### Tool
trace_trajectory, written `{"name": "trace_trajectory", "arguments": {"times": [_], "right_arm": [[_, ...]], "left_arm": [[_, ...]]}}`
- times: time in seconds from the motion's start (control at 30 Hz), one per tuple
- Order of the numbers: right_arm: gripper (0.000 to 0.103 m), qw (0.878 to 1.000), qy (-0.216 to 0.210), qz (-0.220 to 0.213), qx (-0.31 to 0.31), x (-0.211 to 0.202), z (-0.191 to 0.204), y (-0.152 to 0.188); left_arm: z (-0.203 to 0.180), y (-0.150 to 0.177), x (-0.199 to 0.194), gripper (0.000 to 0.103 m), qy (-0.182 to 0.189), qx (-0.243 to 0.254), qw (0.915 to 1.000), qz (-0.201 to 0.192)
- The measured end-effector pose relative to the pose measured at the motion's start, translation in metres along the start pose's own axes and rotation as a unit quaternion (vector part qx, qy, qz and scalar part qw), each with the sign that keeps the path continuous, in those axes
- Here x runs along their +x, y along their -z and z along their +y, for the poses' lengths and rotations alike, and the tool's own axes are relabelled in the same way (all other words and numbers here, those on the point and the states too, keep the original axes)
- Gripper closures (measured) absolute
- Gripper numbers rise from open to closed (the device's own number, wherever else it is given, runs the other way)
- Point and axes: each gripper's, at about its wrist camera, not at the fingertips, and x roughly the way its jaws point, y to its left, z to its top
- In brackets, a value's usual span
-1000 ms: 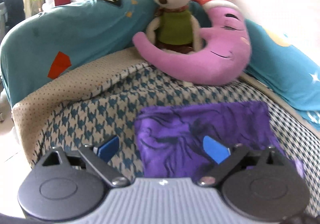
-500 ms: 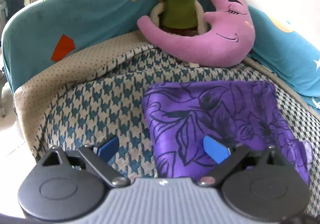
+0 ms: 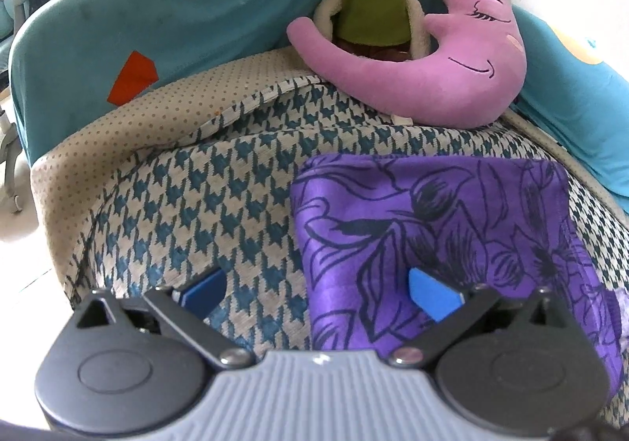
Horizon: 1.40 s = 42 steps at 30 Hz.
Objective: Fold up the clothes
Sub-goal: 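Pull both open grippers back from the folded purple blouse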
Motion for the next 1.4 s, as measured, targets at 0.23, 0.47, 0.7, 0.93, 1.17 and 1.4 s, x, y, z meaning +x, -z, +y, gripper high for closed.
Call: {"name": "trace_trajectory", "arguments": {"times": [0.23, 0.47, 0.7, 0.93, 1.17, 1.4], "right_arm": [[0.063, 1.0, 0.027, 0.015, -0.005, -0.023, -0.006, -0.014], [0.061, 0.998, 0.062, 0.032, 0.002, -0.04, -0.028, -0.024], [0.045, 0.996, 0.08, 0.04, 0.025, -0.062, -0.057, -0.02], [0.039, 0.99, 0.122, 0.053, 0.053, -0.064, -0.078, -0.016], [0.035, 0.986, 0.133, 0.059, 0.087, -0.059, -0.09, -0.018], [0.035, 0.987, 0.127, 0.07, 0.064, -0.053, -0.087, -0.018]], "left_arm": [[-0.003, 0.004, -0.022, 0.0, 0.009, -0.001, 1.0, -0.003], [-0.012, 0.021, -0.038, 0.0, 0.005, 0.012, 0.9999, 0.007], [-0.029, 0.047, -0.057, 0.0, 0.008, 0.038, 0.9992, 0.013], [-0.041, 0.067, -0.067, 0.0, 0.022, 0.048, 0.9981, 0.032], [-0.051, 0.083, -0.069, 0.0, 0.029, 0.063, 0.9964, 0.048], [-0.05, 0.088, -0.068, 0.0, 0.024, 0.06, 0.9965, 0.053]]}}
